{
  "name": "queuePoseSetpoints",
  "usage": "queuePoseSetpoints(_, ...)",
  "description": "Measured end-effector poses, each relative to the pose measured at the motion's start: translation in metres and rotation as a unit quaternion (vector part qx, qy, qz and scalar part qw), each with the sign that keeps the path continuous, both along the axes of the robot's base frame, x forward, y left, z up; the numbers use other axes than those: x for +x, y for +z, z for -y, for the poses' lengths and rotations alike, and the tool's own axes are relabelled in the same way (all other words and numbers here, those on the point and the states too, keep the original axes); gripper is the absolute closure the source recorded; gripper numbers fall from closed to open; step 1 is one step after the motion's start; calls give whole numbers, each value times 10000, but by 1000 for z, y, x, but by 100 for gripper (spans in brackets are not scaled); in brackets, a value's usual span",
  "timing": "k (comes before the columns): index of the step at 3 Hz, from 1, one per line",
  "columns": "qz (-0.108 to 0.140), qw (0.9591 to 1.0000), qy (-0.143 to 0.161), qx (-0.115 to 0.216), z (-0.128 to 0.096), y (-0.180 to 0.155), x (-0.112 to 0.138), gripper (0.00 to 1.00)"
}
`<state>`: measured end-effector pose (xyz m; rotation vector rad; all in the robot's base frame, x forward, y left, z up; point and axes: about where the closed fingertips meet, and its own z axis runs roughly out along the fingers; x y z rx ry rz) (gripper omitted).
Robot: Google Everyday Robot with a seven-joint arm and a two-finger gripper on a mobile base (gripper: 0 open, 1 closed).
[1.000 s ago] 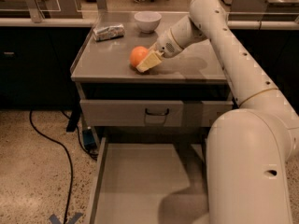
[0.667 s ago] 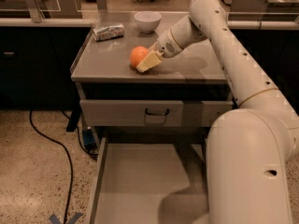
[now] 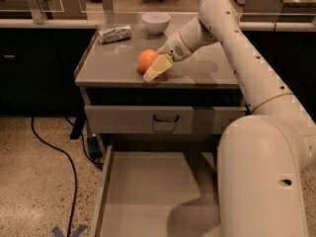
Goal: Pick orange from middle drawer and place on counter
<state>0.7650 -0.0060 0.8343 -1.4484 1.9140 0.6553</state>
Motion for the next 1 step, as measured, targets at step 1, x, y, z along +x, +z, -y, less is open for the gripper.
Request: queuePoseSetpoints(1,0,10000,0,0,0,0,0,0)
